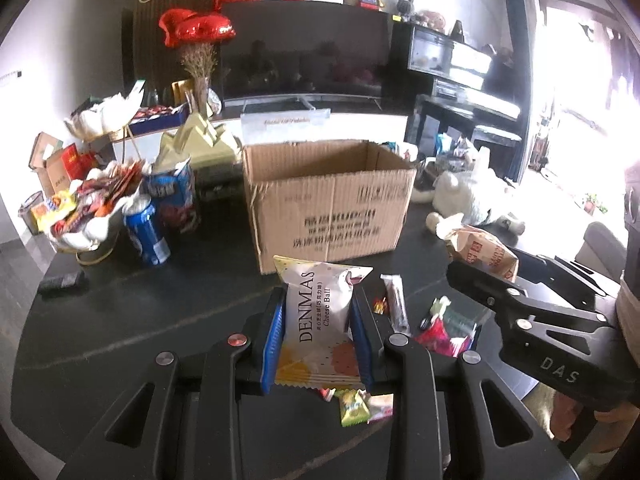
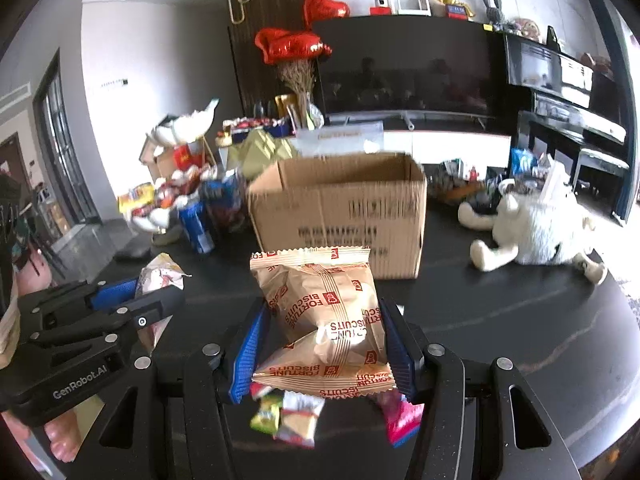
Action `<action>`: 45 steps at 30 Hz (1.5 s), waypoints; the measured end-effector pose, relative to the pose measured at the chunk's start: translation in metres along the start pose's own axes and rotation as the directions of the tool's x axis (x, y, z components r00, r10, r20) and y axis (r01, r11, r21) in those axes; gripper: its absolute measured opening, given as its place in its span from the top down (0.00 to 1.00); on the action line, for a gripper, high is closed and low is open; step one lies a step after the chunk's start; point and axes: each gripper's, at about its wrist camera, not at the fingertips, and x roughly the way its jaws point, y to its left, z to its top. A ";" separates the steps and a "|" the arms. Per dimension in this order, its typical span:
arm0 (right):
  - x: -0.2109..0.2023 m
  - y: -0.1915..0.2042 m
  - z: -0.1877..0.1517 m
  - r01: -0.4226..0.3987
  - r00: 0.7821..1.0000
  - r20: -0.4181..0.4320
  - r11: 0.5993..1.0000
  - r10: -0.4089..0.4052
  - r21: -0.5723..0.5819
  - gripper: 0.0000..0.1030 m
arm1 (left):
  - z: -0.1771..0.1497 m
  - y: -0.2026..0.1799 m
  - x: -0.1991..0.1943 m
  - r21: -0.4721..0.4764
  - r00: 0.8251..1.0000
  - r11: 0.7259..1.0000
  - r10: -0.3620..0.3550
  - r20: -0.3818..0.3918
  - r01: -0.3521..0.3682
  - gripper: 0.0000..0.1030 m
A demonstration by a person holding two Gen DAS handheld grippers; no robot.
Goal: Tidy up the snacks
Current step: 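Carry both held packs over the cardboard box and open both tools to drop them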
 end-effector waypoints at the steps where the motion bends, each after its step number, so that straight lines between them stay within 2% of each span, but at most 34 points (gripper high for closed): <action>1: 0.001 0.000 0.006 0.001 1.000 0.006 1.000 -0.001 -0.001 0.46 | 0.005 0.000 -0.001 0.004 1.000 1.000 0.000 0.003 0.000 0.70; 10: 0.013 -0.009 0.056 -0.011 0.999 0.052 0.999 0.008 0.042 0.46 | 0.060 0.005 0.006 0.013 1.000 1.000 0.020 0.017 -0.021 0.70; 15: 0.032 -0.016 0.081 -0.018 0.999 0.041 0.998 0.016 0.054 0.46 | 0.083 0.009 0.023 0.010 1.000 1.000 0.015 0.001 -0.015 0.70; 30: 0.119 -0.041 0.124 -0.011 0.999 -0.037 0.999 0.012 0.048 0.46 | 0.136 0.028 0.117 0.004 0.998 1.000 -0.005 -0.067 0.005 0.70; 36: 0.152 -0.051 0.136 -0.004 0.998 -0.057 0.999 0.006 0.040 0.46 | 0.150 0.032 0.155 -0.005 0.996 1.000 -0.016 -0.088 0.016 0.69; 39: 0.166 -0.058 0.139 -0.010 0.998 -0.066 0.999 0.013 0.045 0.46 | 0.154 0.033 0.171 -0.001 0.995 1.000 0.000 -0.096 0.000 0.69; 41: 0.173 -0.062 0.140 -0.003 0.998 -0.069 0.999 0.006 0.042 0.45 | 0.157 0.034 0.178 -0.003 0.995 1.000 0.020 -0.097 -0.021 0.58; 42: 0.176 -0.064 0.140 0.009 0.997 -0.072 0.999 -0.006 0.046 0.42 | 0.158 0.035 0.181 -0.005 0.995 1.000 0.028 -0.095 -0.029 0.46; 43: 0.177 -0.065 0.140 0.017 0.997 -0.073 0.999 -0.014 0.051 0.39 | 0.158 0.036 0.182 -0.005 0.995 0.999 0.035 -0.090 -0.036 0.41; 45: 0.178 -0.068 0.140 0.030 0.998 -0.065 0.998 -0.026 0.061 0.29 | 0.157 0.035 0.179 0.013 0.996 0.998 0.057 -0.074 -0.056 0.41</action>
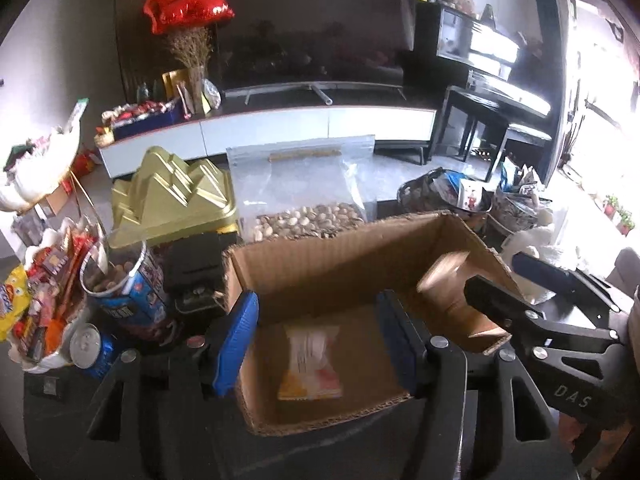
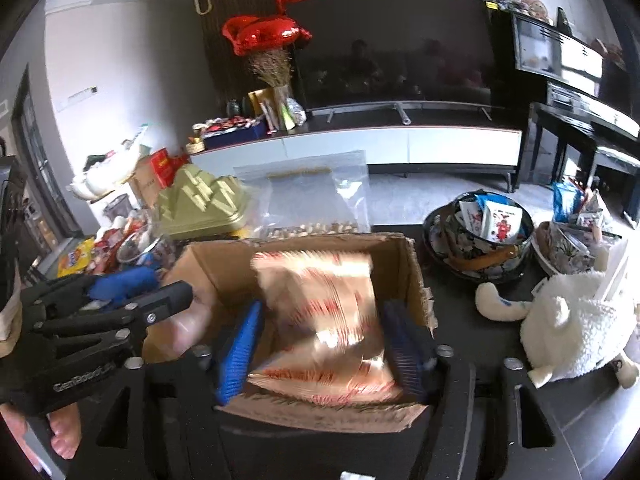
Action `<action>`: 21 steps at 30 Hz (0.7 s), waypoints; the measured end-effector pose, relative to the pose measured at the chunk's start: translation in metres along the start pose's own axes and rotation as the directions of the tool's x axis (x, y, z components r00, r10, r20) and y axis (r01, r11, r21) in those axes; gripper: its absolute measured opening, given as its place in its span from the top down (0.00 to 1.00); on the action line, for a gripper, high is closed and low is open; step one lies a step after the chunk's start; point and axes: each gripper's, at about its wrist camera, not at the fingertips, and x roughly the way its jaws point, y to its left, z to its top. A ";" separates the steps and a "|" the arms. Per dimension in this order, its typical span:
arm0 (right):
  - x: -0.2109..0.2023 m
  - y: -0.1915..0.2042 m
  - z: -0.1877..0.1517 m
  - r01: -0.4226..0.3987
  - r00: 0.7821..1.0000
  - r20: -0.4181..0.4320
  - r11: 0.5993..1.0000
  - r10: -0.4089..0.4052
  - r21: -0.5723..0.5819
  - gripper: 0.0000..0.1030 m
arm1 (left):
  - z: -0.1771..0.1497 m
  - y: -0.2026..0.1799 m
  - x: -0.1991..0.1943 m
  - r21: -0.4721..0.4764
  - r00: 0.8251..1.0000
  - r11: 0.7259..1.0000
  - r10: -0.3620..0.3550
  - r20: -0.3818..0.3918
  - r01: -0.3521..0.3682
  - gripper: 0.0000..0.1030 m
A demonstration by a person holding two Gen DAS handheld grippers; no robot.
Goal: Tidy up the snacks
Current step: 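Carry both held packs over the cardboard box and open both tools to drop them, then move both open tools back down to the remaining snacks on the table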
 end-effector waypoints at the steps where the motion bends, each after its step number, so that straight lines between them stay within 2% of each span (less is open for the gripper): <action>1: -0.001 -0.001 -0.001 0.004 1.000 0.004 1.000 -0.004 -0.004 0.28 | -0.001 -0.001 -0.002 0.008 1.000 1.000 0.011 0.009 -0.011 0.40; 5: -0.006 -0.005 -0.004 -0.001 1.000 0.008 1.000 0.001 0.004 0.28 | -0.007 -0.003 -0.020 0.007 0.999 1.000 0.030 0.038 -0.030 0.36; 13: -0.046 0.001 -0.017 0.007 1.000 0.013 1.000 -0.007 0.008 0.28 | -0.024 -0.009 -0.072 0.014 0.993 0.998 0.063 0.099 -0.065 0.24; 21: -0.093 0.019 -0.045 0.005 1.000 0.013 0.999 -0.004 -0.035 0.28 | -0.053 -0.014 -0.113 0.004 0.993 0.998 0.065 0.100 -0.066 0.23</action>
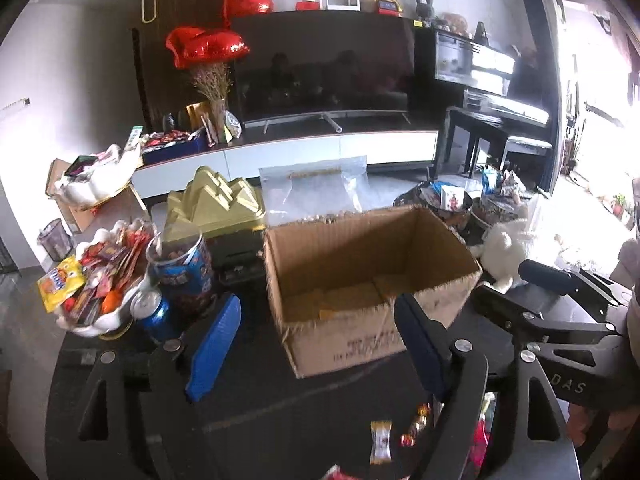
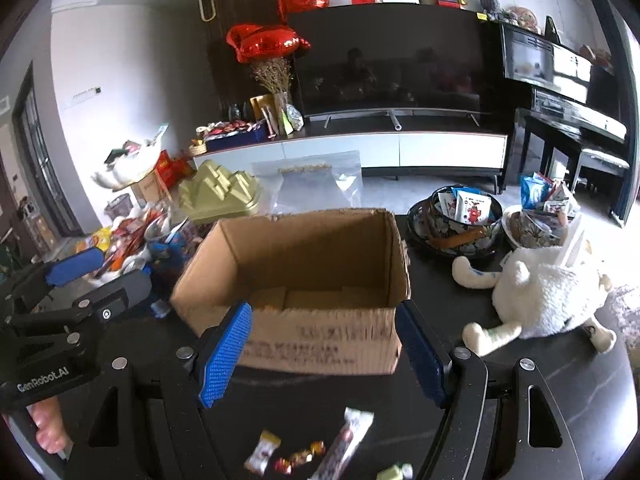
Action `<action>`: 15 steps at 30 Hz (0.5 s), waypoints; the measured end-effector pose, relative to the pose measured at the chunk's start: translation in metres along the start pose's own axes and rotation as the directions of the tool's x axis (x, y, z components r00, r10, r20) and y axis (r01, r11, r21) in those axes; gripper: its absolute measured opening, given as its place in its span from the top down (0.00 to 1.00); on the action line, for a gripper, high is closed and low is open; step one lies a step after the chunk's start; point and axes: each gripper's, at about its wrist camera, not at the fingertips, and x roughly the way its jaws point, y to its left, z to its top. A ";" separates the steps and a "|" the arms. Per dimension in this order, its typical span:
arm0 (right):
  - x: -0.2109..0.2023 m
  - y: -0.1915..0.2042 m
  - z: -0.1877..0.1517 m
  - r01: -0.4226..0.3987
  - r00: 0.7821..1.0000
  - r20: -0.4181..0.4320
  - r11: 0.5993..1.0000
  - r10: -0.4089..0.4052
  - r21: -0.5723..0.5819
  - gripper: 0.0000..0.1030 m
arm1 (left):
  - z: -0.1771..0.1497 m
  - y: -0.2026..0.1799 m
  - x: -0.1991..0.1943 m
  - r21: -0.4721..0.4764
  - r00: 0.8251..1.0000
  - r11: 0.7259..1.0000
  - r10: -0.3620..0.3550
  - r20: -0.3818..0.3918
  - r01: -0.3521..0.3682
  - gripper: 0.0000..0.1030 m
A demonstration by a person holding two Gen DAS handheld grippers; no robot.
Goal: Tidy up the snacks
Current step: 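Move both open tools back down to the remaining snacks on the table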
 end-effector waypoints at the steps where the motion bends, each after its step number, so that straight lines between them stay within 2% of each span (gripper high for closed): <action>1: -0.004 0.002 -0.004 0.000 1.000 0.001 1.000 0.000 -0.010 0.28 | -0.004 -0.001 -0.005 0.000 1.000 1.000 -0.002 -0.001 0.002 0.23; 15: -0.055 0.028 -0.066 -0.041 0.999 -0.009 0.999 0.041 -0.021 0.28 | -0.066 -0.002 -0.057 0.016 1.000 0.999 -0.030 -0.007 0.030 0.21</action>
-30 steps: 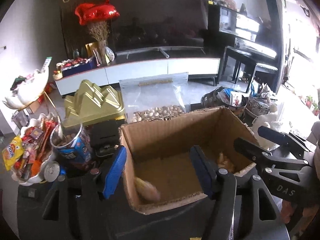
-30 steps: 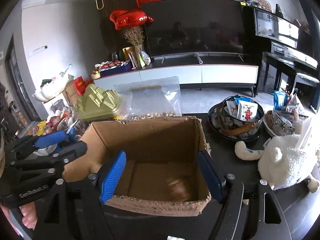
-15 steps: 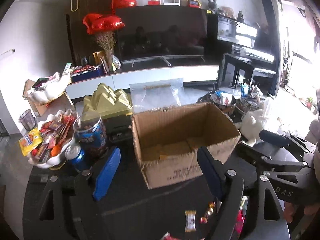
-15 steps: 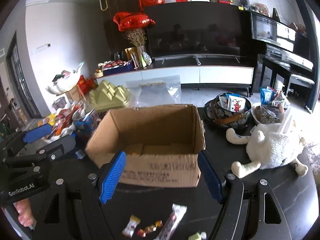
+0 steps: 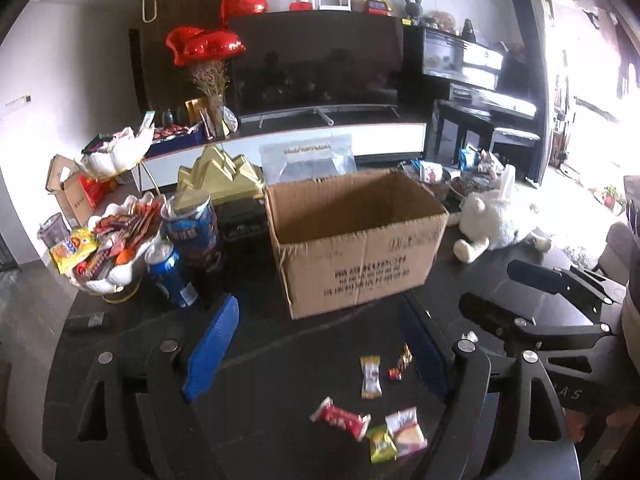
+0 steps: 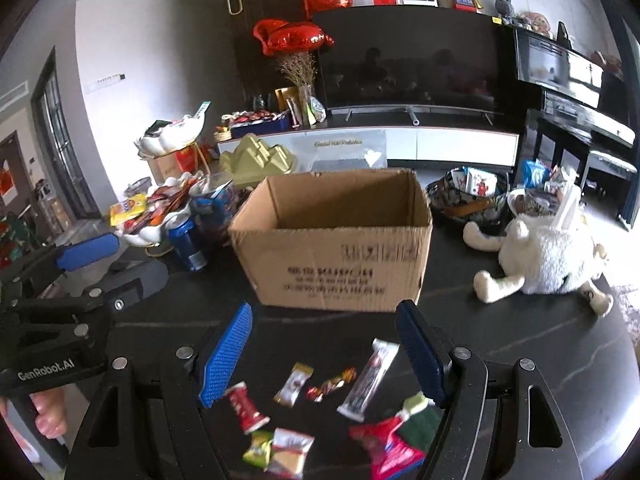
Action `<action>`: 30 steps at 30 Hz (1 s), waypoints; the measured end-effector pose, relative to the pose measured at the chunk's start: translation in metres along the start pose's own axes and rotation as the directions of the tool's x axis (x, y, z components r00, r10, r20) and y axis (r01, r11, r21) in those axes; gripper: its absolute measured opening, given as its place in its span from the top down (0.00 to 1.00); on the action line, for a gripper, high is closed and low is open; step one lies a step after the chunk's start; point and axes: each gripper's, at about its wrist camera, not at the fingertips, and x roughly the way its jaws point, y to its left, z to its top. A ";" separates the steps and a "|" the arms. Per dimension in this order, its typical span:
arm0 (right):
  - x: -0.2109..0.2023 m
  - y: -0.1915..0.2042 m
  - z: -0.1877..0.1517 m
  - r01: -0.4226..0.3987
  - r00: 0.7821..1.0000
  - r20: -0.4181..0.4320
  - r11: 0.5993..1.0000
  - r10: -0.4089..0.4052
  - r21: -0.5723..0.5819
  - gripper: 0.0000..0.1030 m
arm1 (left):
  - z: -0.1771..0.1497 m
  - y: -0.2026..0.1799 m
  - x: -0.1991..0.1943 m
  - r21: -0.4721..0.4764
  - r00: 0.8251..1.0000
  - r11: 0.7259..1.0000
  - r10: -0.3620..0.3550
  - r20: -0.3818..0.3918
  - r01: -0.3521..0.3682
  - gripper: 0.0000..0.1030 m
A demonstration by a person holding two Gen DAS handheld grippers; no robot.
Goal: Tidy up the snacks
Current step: 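Move both open tools back down to the remaining snacks on the table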
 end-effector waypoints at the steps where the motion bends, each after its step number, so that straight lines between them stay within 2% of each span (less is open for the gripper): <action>1: -0.002 0.001 -0.004 0.006 1.000 0.003 1.000 -0.006 -0.003 0.28 | -0.005 0.000 -0.002 0.003 1.000 1.000 -0.002 -0.002 0.002 0.21; 5: -0.008 0.006 -0.019 0.030 0.999 -0.010 0.999 -0.030 -0.022 0.28 | -0.023 0.001 -0.004 -0.009 1.000 1.000 0.008 -0.028 -0.009 0.19; 8: -0.004 0.009 -0.027 0.036 0.998 -0.058 0.998 -0.039 -0.044 0.28 | -0.034 0.002 0.001 -0.023 0.997 1.000 0.010 -0.075 -0.012 0.19; 11: 0.007 0.009 -0.031 0.034 0.989 -0.142 0.997 -0.044 -0.070 0.28 | -0.045 0.005 0.008 -0.049 0.993 0.998 0.022 -0.112 -0.028 0.19; 16: 0.033 0.002 -0.042 0.045 0.955 -0.288 0.993 -0.075 -0.111 0.28 | -0.060 0.007 0.030 -0.075 0.981 0.997 0.016 -0.194 -0.031 0.19; 20: 0.055 -0.009 -0.053 0.049 0.906 -0.414 0.994 -0.086 -0.099 0.28 | -0.071 0.006 0.056 -0.067 0.959 0.997 0.027 -0.281 -0.047 0.19; 22: 0.064 -0.013 -0.057 0.070 0.888 -0.447 0.992 -0.111 -0.108 0.28 | -0.075 0.006 0.067 -0.080 0.950 0.996 0.006 -0.311 -0.032 0.19; 25: 0.074 -0.018 -0.063 0.087 0.861 -0.488 0.987 -0.142 -0.134 0.28 | -0.085 0.005 0.085 -0.124 0.927 0.992 -0.035 -0.374 -0.012 0.21; 28: 0.081 -0.022 -0.068 0.093 0.840 -0.520 0.986 -0.152 -0.138 0.28 | -0.094 0.004 0.098 -0.147 0.906 0.989 -0.052 -0.419 -0.011 0.28; 30: 0.086 -0.025 -0.073 0.100 0.827 -0.539 0.985 -0.160 -0.138 0.28 | -0.098 0.002 0.106 -0.160 0.896 0.987 -0.055 -0.440 -0.017 0.29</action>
